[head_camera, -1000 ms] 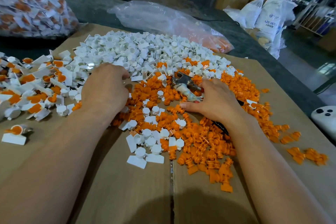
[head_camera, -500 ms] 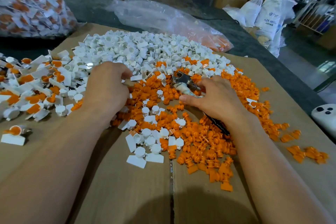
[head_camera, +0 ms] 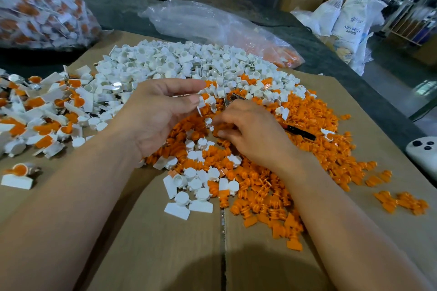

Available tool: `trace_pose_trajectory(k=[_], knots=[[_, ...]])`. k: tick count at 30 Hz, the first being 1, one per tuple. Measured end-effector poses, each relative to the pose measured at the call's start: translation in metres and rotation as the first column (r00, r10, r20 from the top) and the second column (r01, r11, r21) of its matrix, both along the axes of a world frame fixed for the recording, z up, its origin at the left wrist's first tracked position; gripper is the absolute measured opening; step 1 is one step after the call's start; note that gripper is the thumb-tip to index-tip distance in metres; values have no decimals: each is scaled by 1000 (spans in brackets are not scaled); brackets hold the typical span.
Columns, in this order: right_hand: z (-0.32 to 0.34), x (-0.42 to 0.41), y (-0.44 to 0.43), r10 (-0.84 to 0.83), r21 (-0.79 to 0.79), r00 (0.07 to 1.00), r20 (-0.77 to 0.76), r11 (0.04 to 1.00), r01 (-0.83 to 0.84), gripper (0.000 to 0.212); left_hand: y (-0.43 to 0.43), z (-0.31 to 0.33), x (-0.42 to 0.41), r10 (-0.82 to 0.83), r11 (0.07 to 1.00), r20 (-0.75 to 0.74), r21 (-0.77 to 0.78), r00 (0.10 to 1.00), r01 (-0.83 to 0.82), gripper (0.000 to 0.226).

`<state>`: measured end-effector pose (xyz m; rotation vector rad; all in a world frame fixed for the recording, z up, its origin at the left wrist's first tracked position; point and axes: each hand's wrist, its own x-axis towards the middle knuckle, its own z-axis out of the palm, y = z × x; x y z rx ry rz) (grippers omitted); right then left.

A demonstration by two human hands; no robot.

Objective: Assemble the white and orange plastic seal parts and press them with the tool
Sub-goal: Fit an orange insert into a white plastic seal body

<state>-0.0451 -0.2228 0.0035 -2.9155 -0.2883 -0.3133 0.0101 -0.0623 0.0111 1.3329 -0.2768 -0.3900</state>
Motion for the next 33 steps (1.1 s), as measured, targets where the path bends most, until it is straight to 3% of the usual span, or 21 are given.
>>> trace_pose_trajectory(k=[8, 14, 17, 33], knots=[[0, 0, -1, 5, 20, 1000, 26, 1000, -5, 14, 1, -2, 1, -4, 1000, -8, -28, 1000, 3, 23], [6, -7, 0, -132, 428, 972, 192, 903, 38, 2, -3, -2, 1, 11, 997, -58, -73, 998, -16, 15], [7, -9, 4, -130, 554, 951, 282, 831, -50, 13, -7, -2, -2, -23, 997, -90, -77, 996, 16, 12], [5, -11, 11, -94, 632, 954, 285, 767, -113, 31, -10, -1, -9, -38, 997, -96, -78, 995, 31, 15]])
